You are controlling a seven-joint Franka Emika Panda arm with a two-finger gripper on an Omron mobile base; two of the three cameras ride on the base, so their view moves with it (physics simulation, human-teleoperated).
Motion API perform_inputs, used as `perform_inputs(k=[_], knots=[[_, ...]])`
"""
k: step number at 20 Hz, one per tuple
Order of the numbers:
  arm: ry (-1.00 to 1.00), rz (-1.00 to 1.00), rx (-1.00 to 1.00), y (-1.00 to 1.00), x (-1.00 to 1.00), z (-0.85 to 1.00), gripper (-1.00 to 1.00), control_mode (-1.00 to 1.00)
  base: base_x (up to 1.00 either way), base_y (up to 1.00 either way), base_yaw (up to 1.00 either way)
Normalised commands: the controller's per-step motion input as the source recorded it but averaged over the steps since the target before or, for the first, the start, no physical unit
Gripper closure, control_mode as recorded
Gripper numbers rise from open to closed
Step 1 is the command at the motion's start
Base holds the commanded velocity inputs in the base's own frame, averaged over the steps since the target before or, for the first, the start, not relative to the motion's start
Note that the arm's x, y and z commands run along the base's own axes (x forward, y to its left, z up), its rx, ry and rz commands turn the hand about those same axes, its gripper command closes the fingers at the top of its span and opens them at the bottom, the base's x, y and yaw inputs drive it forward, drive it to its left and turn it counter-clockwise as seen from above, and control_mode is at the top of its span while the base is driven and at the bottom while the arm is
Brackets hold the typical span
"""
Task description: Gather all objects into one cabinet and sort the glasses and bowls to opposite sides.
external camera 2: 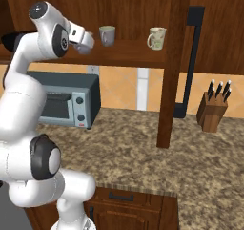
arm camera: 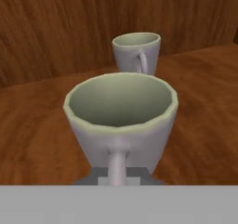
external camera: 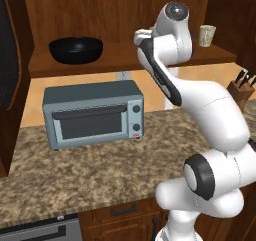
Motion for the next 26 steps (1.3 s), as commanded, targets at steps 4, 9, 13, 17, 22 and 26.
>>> perform_inputs(k=[4,9,13,17,22,26], knots=[[0.02,-0.22,0.0,-0.66,-0.16,0.0,1.0,-1.0,0.0,0.0,0.0],[0.01,-0.28,0.0,-0.59,0.0,0.0,1.0,-1.0,0.0,0.0,0.0],[0.0,-0.26,0.0,-0.49,0.11,0.08,1.0,-1.0,0.0,0.0,0.0],[0.03,-0.19,0.0,-0.52,0.2,0.08,1.0,-1.0,0.0,0.0,0.0],[0.07,-0.13,0.0,-0.61,0.09,0.0,1.0,-1.0,0.0,0.0,0.0],[0.05,-0.09,0.0,-0.68,0.11,0.0,1.0,-1.0,0.0,0.0,0.0]])
